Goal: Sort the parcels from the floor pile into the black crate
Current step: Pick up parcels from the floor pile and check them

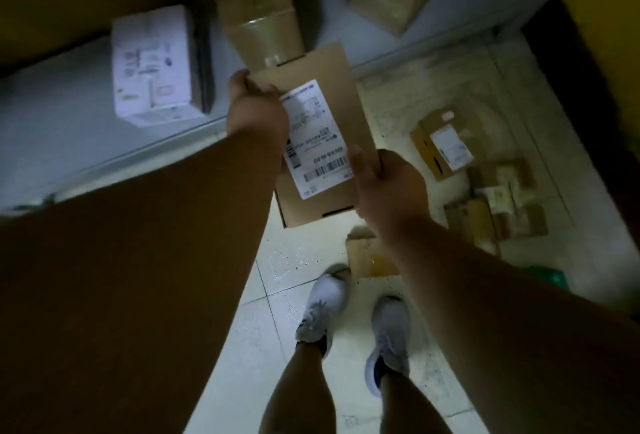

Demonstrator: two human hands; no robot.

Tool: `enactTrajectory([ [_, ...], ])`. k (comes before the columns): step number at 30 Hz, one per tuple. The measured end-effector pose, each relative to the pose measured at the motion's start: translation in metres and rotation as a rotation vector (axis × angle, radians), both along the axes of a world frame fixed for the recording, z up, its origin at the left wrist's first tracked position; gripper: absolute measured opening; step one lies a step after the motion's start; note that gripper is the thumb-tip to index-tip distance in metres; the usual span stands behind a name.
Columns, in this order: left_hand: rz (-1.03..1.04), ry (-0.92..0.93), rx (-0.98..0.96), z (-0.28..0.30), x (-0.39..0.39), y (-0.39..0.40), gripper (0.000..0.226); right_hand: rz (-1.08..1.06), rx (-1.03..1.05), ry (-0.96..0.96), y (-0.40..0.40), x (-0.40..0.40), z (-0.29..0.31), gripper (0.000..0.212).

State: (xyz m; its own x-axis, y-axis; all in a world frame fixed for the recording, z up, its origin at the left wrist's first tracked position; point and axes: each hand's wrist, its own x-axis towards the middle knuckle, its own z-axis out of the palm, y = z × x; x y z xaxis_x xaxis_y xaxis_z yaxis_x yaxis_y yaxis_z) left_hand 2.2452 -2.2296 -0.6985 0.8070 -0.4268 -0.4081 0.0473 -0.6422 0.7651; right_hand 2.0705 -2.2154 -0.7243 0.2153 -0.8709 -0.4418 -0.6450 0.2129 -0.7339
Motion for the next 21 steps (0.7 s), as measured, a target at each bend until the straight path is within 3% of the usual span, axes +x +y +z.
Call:
enactTrajectory([
  [5, 0.27, -0.034, 0.064, -0.001, 0.065, 0.094, 0.043, 0.23, -0.033, 0.023, 0.04, 0.067, 0.017, 0.058],
  [7, 0.479, -0.018, 0.014, -0.008, 0.092, 0.143, 0.044, 0.264, -0.034, 0.026, 0.067, 0.101, 0.017, 0.053],
  [9, 0.689, 0.028, -0.012, -0.016, 0.102, 0.18, 0.046, 0.163, 0.037, -0.001, 0.088, 0.119, 0.009, 0.043],
  [11, 0.797, 0.078, -0.038, -0.025, 0.116, 0.225, 0.043, 0.04, 0.201, -0.059, 0.123, 0.15, -0.005, 0.053],
  [13, 0.841, 0.125, -0.002, -0.042, 0.135, 0.268, 0.04, 0.012, 0.246, -0.003, 0.163, 0.18, -0.016, 0.057],
  [16, 0.852, 0.145, 0.106, -0.066, 0.173, 0.331, 0.04, 0.024, 0.238, 0.083, 0.217, 0.226, -0.029, 0.047],
  [19, 0.739, 0.245, 0.299, -0.07, 0.223, 0.391, 0.033, 0.078, 0.243, 0.143, 0.264, 0.284, -0.031, 0.038],
  [21, 0.58, 0.192, 0.463, -0.071, 0.259, 0.427, 0.034, 0.136, 0.208, 0.168, 0.288, 0.326, -0.032, 0.033],
])
